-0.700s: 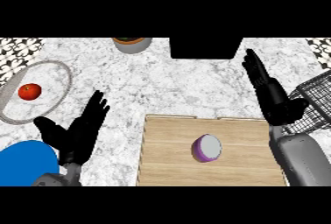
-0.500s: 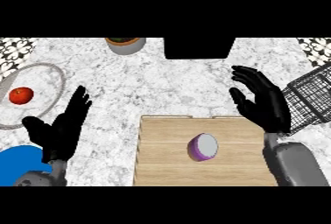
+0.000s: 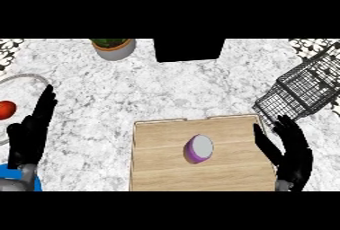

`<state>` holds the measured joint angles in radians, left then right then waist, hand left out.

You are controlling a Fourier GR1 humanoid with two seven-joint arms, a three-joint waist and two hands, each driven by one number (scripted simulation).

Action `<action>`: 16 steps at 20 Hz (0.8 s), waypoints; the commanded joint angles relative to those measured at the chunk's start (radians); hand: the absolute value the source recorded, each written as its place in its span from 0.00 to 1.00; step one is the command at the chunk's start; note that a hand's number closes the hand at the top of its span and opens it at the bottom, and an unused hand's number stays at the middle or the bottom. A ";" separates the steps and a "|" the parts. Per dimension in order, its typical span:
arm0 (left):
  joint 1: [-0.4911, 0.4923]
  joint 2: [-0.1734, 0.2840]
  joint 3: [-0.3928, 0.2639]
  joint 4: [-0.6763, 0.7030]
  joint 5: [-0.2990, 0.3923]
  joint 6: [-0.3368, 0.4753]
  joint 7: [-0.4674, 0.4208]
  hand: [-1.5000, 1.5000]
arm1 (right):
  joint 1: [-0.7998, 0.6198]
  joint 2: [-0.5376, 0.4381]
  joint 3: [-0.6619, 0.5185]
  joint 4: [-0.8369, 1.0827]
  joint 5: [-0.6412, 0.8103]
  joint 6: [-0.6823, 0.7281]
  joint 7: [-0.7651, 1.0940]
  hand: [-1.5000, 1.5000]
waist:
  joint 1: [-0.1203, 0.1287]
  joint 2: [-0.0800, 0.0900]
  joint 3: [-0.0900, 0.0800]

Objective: Pick the can from the tray and place it in the tiered basket

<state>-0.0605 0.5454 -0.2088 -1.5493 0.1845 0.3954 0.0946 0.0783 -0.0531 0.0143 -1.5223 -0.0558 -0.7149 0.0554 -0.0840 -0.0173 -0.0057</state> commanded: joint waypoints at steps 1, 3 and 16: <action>0.001 0.030 0.003 0.016 -0.033 -0.011 -0.025 0.50 | 0.196 0.050 0.101 -0.157 0.120 -0.198 0.090 0.00 | 0.020 0.004 -0.002; -0.025 0.021 0.007 0.036 -0.027 -0.023 -0.028 0.50 | 0.314 0.018 0.178 -0.282 0.195 -0.177 0.167 0.00 | 0.024 0.008 -0.002; -0.092 0.002 -0.015 0.087 -0.053 -0.059 -0.056 0.50 | 0.291 -0.352 0.346 -0.638 0.467 0.215 0.977 0.00 | 0.096 0.029 -0.005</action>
<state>-0.1328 0.5529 -0.2286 -1.4881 0.1328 0.3502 0.0569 0.4113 -0.3405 0.3528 -2.0335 0.3480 -0.5858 0.7758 0.0002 0.0089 -0.0118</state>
